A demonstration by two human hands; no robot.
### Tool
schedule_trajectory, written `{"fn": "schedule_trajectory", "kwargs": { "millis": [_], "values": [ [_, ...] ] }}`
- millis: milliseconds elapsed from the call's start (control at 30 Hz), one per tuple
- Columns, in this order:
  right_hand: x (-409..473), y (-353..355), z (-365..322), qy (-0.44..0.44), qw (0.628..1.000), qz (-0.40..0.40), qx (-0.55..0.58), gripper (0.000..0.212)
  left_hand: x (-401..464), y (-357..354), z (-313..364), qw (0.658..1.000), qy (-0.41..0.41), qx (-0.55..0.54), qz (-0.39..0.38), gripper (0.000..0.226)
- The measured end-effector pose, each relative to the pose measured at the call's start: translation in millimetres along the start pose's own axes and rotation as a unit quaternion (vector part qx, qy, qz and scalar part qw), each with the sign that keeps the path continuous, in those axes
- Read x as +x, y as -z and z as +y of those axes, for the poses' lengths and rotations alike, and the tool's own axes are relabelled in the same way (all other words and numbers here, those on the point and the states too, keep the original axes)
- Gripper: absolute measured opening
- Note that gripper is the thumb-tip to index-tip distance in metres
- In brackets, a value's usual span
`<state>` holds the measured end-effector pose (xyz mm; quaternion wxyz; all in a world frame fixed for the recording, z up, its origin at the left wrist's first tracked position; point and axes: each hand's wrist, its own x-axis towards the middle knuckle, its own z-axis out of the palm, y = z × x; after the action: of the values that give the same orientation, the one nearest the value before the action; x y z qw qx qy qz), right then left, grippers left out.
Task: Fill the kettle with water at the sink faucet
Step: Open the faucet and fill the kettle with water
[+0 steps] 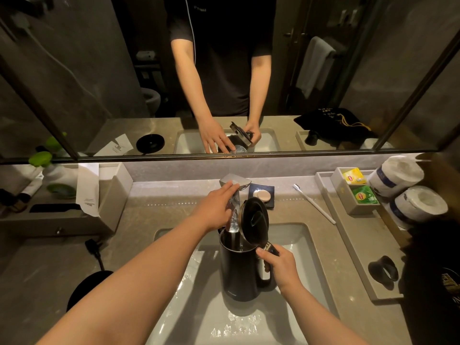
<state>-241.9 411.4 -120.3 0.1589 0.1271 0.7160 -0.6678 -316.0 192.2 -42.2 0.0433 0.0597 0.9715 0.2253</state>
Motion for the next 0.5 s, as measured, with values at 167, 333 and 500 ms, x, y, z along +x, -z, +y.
{"fn": "schedule_trajectory", "kwargs": {
  "millis": [167,333,500],
  "values": [
    [0.2,0.5,-0.2,0.002,1.000,0.002,0.001,0.024,0.2,-0.4,1.2,1.000,0.001,0.001,0.002,0.078],
    [0.2,0.9,0.0,0.002,1.000,-0.001,-0.003,0.021,-0.4,-1.0,1.0,1.000,0.003,0.006,0.000,0.078],
    [-0.1,0.5,1.3,-0.001,1.000,-0.001,-0.006,0.019,0.0,-0.8,1.5,1.000,0.003,0.006,-0.001,0.078]
  ]
}}
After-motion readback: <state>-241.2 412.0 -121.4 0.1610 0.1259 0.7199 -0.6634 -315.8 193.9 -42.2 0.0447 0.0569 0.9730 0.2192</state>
